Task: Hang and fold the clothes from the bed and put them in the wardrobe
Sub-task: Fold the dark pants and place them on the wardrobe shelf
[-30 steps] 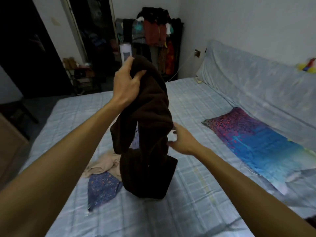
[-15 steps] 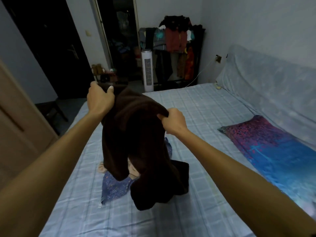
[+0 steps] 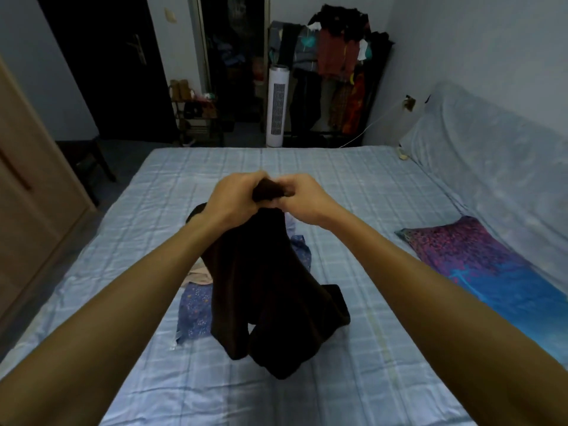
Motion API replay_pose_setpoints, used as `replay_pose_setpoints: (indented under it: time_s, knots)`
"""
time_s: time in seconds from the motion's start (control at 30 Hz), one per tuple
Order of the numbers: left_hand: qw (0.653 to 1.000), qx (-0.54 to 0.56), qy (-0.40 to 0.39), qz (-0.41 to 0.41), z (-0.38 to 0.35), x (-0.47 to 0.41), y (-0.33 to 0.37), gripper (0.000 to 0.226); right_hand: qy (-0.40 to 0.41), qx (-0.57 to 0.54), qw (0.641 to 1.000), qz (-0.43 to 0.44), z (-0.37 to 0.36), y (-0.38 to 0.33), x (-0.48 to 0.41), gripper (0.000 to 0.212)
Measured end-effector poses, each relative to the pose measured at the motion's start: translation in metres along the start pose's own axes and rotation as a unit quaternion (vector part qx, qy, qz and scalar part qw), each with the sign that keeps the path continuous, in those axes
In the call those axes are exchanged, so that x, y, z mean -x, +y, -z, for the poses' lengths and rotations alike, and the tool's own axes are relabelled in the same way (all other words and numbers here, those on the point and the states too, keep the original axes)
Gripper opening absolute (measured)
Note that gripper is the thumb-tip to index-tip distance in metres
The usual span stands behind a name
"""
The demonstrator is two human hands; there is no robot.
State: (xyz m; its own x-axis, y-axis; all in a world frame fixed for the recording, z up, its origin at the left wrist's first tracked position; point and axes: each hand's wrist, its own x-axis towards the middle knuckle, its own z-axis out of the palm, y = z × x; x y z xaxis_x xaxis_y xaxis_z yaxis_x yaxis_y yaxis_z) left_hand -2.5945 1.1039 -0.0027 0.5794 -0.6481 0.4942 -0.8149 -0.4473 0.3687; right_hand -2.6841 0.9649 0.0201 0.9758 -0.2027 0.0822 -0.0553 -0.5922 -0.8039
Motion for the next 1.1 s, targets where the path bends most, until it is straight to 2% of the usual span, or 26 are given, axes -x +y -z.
replay_pose_setpoints:
  time_s: [0.07,0.13,0.2,0.23,0.27,0.37,0.43,0.53,0.63,0.7,0.73,0.8,0.87,0.9,0.93,0.97,1.03,1.07,1.1]
  knots:
    - [0.999,-0.009,0.015,-0.029,0.002,-0.001,-0.012,0.019,0.009,-0.148,0.987,-0.066,0.007,0.016,0.001,0.028]
    - [0.998,0.005,0.021,-0.059,0.006,-0.001,-0.024,0.014,0.076,-0.204,0.966,-0.137,0.005,0.040,-0.008,0.023]
    - [0.995,0.017,0.029,-0.097,0.016,-0.004,-0.029,0.012,0.082,-0.115,0.975,-0.171,-0.007,0.067,-0.020,0.016]
    - [0.993,0.021,0.032,-0.115,0.022,-0.008,-0.032,0.012,0.060,-0.057,0.980,-0.180,-0.017,0.077,-0.026,0.010]
    - [0.991,0.023,0.036,-0.130,0.028,-0.012,-0.035,0.012,0.030,-0.014,0.984,-0.175,-0.029,0.083,-0.032,0.013]
    - [0.984,0.034,0.069,-0.163,0.052,-0.025,-0.043,0.015,-0.076,0.022,0.990,-0.113,-0.064,0.081,-0.045,0.054]
    - [0.979,0.050,0.100,-0.170,0.067,-0.031,-0.052,0.018,-0.113,0.034,0.991,-0.068,-0.084,0.073,-0.053,0.066]
    - [0.976,0.061,0.132,-0.161,0.081,-0.034,-0.072,0.017,-0.103,0.049,0.991,-0.066,-0.111,0.067,-0.070,0.047]
    - [0.982,0.061,0.123,-0.128,0.090,-0.032,-0.104,0.016,-0.037,0.135,0.984,-0.111,-0.119,0.065,-0.089,0.030]
    - [0.991,0.059,0.076,-0.089,0.096,-0.030,-0.126,0.014,0.034,0.196,0.972,-0.126,-0.111,0.067,-0.094,0.029]
    - [0.997,0.050,0.025,-0.053,0.099,-0.029,-0.139,0.014,0.065,0.215,0.967,-0.123,-0.107,0.071,-0.095,0.033]
    - [0.986,-0.008,-0.162,0.038,0.101,-0.032,-0.169,0.021,0.115,0.236,0.962,-0.074,-0.099,0.074,-0.094,0.040]
    - [0.912,-0.039,-0.388,0.128,0.102,-0.039,-0.183,0.039,0.145,0.245,0.958,0.016,-0.096,0.074,-0.093,0.037]
    - [0.879,-0.011,-0.450,0.158,0.100,-0.046,-0.183,0.046,0.149,0.259,0.952,0.066,-0.096,0.071,-0.093,0.033]
    - [0.867,0.026,-0.467,0.172,0.095,-0.054,-0.178,0.046,0.151,0.284,0.940,0.115,-0.096,0.071,-0.092,0.029]
    - [0.878,0.065,-0.439,0.179,0.083,-0.063,-0.173,0.040,0.143,0.316,0.925,0.153,-0.098,0.070,-0.091,0.027]
    - [0.932,0.085,-0.305,0.174,0.046,-0.079,-0.157,0.026,0.113,0.387,0.890,0.213,-0.107,0.071,-0.088,0.027]
    - [0.949,0.083,-0.247,0.176,0.025,-0.083,-0.148,0.026,0.098,0.413,0.872,0.242,-0.113,0.072,-0.085,0.026]
    - [0.954,0.087,-0.226,0.176,0.000,-0.084,-0.142,0.032,0.078,0.427,0.860,0.267,-0.118,0.070,-0.079,0.026]
